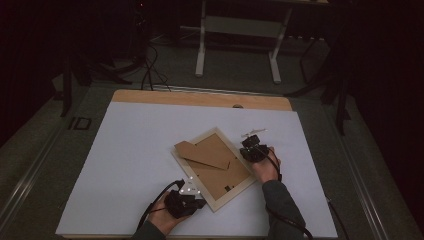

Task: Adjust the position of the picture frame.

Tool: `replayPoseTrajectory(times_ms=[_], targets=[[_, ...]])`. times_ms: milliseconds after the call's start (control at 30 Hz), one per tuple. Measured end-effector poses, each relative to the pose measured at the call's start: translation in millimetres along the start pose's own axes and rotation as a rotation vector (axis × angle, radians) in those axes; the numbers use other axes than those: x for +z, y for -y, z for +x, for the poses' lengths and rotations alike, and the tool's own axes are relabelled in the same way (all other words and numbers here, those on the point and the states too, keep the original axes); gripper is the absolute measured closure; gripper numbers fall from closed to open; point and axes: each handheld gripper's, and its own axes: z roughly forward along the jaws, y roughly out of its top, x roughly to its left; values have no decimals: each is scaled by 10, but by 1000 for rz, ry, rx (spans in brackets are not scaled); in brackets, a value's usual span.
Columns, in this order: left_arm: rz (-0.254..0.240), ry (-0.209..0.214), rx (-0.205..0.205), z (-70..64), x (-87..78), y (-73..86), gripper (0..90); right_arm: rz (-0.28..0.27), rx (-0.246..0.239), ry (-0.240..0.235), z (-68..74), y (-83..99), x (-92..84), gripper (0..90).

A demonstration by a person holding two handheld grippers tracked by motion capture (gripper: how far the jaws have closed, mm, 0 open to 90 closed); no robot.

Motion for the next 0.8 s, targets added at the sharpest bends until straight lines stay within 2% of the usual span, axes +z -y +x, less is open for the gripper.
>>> replayPoseTrajectory(times_ms=[167, 300, 367, 433, 467, 600, 633, 667, 800], targets=[[-10, -14, -1, 52, -47, -6, 900, -25, -12, 0, -13, 33, -78, 900], [-51, -52, -21, 178, -194, -38, 900, -32, -14, -8, -30, 76, -157, 900], [-81, -79, -42, 275, -290, -66, 900, -36, -20, -8, -36, 120, -214, 900], [-119, -128, -72, 446, -447, -118, 900, -34, -36, -6, -41, 192, -293, 900], [-119, -128, -72, 446, -447, -118, 900, -34, -36, -6, -41, 192, -293, 900], [-156, -194, -113, 689, -588, -180, 900, -35, -48, -13, -24, 297, -390, 900], [-166, -197, -129, 752, -613, -189, 900, -36, -53, -16, -16, 324, -412, 900], [-181, -230, -138, 863, -657, -207, 900, -40, -61, -20, -5, 380, -457, 900], [-211, -269, -167, 1033, -706, -228, 900, -45, -63, -24, 9, 452, -527, 900]])
